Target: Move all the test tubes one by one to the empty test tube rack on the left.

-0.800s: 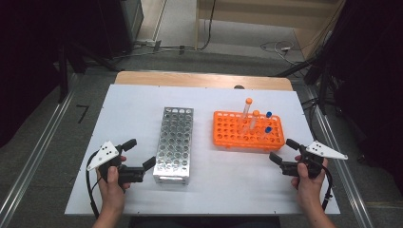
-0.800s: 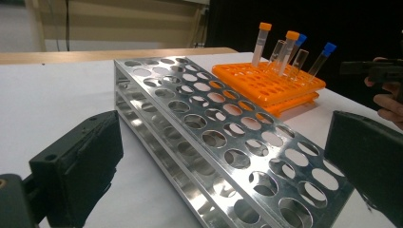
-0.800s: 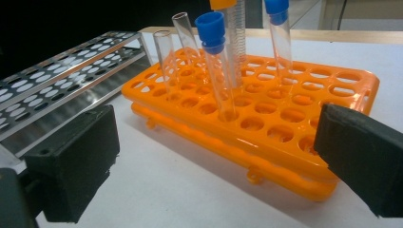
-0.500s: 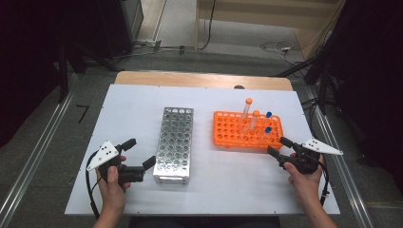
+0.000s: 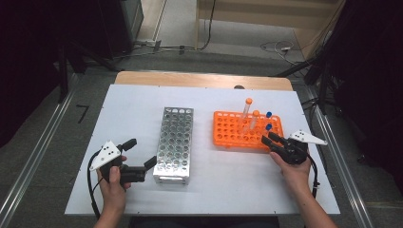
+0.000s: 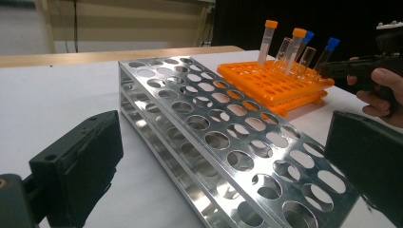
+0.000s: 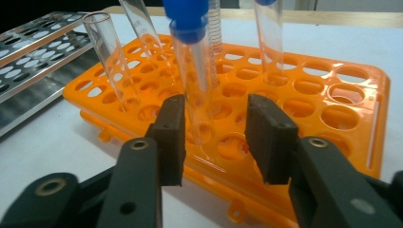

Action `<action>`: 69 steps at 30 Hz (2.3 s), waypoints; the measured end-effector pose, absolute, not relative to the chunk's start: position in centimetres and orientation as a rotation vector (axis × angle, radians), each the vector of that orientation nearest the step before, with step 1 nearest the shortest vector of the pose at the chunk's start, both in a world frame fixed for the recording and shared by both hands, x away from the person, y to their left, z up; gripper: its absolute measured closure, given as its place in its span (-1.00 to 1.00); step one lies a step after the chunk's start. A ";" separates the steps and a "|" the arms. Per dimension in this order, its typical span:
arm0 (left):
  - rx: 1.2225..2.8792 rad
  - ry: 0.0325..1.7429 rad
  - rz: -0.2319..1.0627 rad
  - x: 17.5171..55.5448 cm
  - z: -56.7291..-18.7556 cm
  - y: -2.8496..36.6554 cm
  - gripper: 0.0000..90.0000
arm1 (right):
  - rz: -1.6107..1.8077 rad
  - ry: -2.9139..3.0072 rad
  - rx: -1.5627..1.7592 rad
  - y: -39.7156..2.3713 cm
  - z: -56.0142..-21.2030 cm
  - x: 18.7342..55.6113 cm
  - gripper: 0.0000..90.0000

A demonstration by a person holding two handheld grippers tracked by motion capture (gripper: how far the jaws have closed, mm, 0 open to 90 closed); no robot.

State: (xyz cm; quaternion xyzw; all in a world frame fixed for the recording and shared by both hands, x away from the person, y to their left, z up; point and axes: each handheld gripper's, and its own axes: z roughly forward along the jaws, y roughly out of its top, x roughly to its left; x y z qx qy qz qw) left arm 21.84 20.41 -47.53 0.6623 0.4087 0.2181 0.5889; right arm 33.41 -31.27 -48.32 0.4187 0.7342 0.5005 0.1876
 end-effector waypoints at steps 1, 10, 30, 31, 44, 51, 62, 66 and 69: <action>1.551 0.949 0.508 21.9 -47.5 20.4 -1.00 | 1.407 2.075 1.167 -31.2 -48.4 33.5 0.34; 1.555 0.949 0.498 22.0 -47.6 20.2 -1.00 | 1.387 2.116 1.123 -29.7 -48.9 34.2 0.60; 1.621 0.867 0.493 21.9 -43.7 16.5 -1.00 | 1.458 2.083 1.017 -29.5 -44.8 32.1 0.68; 1.629 0.857 0.488 22.0 -43.4 16.2 -1.00 | 1.465 2.097 1.010 -29.3 -44.6 32.0 0.68; 1.664 0.807 0.348 25.2 -41.4 13.0 -1.00 | 1.481 2.259 0.905 -25.8 -42.9 30.8 0.68; 1.681 0.769 0.344 26.7 -40.4 11.1 -0.94 | 1.494 2.378 0.790 -23.1 -43.2 30.2 0.68; 1.744 0.718 0.232 26.6 -41.4 7.9 -0.51 | 1.499 2.474 0.700 -21.7 -43.7 29.3 0.68; 1.762 0.693 0.181 26.4 -41.8 6.7 -0.34 | 1.493 2.500 0.675 -21.2 -43.7 28.9 0.68; 1.771 0.666 0.149 26.4 -41.9 6.0 -0.15 | 1.491 2.521 0.653 -20.8 -43.9 28.6 0.68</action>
